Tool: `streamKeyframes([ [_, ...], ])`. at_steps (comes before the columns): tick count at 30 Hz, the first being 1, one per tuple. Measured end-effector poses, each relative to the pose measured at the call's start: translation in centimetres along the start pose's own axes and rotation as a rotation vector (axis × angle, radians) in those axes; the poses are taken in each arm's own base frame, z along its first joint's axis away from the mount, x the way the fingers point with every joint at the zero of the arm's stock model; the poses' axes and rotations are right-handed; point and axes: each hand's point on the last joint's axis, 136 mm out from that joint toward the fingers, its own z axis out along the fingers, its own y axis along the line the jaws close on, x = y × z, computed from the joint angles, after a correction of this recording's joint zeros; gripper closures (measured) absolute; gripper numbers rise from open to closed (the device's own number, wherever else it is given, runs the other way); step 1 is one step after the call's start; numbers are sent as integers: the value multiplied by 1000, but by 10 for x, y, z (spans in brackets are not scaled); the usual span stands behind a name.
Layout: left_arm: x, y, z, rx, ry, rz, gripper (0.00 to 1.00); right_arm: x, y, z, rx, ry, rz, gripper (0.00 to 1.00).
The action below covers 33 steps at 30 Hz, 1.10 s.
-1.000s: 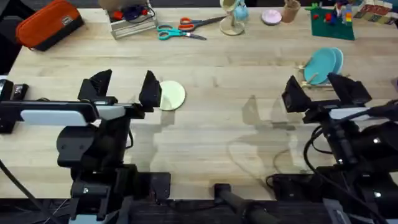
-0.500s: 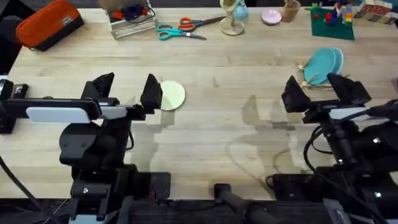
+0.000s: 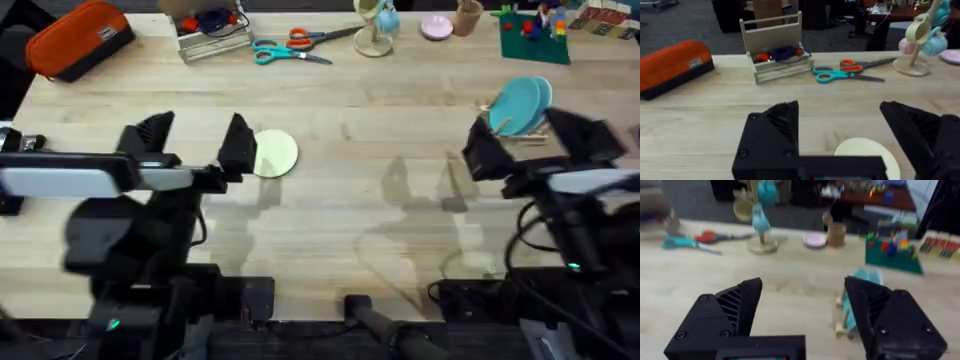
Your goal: Pick up the plates from the table one by one and place each into a slot on the dish rack.
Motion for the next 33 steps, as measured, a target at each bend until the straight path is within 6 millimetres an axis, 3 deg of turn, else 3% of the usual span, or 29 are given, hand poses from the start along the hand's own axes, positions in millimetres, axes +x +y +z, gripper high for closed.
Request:
streamKeyframes([
  [6, -42, 0, -29, 0, 24, 2, 8, -59, -2, -22, 4, -91, -7, 7],
  [12, -100, -1, -69, 0, -22, 2, 8, -101, -2, -52, 2, -94, -7, 7],
  [17, -130, -1, -88, 2, 32, 2, 8, -133, -2, -70, -5, -55, -6, 7],
  [27, -164, -5, -92, 25, 316, -2, 9, -170, -4, -71, -24, 170, 7, 7],
  [33, -179, -7, -85, 38, 505, -9, 7, -176, -4, -61, -37, 342, 17, 7],
])
